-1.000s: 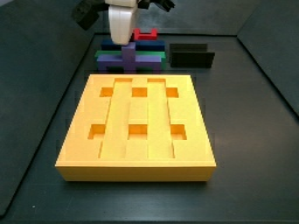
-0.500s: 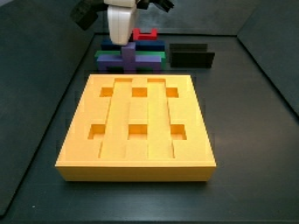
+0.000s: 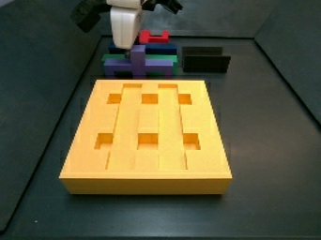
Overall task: Pick up the green object. Move up. Move to above the board. Insert the green object.
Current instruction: Pick up the green object.
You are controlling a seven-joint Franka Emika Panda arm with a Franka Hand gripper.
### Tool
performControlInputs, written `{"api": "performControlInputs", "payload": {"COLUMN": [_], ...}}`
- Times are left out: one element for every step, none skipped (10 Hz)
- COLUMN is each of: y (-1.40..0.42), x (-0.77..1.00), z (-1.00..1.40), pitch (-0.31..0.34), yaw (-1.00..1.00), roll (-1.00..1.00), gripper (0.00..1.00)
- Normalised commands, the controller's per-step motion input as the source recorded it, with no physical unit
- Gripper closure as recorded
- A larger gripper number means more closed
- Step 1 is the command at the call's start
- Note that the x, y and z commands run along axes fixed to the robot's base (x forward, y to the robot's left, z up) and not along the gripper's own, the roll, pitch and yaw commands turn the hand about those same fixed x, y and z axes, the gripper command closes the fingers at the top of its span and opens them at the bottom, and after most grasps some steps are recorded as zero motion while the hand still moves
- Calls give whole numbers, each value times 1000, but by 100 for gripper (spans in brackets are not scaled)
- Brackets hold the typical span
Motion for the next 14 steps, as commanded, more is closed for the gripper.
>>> {"api": "performControlInputs", "payload": {"y": [-11, -26, -43, -34, -14, -26, -6, 0, 0, -3, -14, -6, 0, 0], "x": [-223, -146, -46, 0, 0, -20, -20, -63, -74, -6, 0, 0, 11, 6], "z": [160, 111, 0, -120, -254, -269, -286, -234, -160, -203, -223, -154, -69, -63], "pitch": [-73, -60, -59, -66, -113, -117, -119, -103, -90, -104, -101, -70, -49, -47], "yaw": [0, -31, 0, 0, 0, 0, 0, 0, 0, 0, 0, 0, 0, 0], "roll": [-31, -19, 0, 0, 0, 0, 0, 0, 0, 0, -1, -10, -21, -19], "gripper": [0, 0, 0, 0, 0, 0, 0, 0, 0, 0, 0, 0, 0, 0]}}
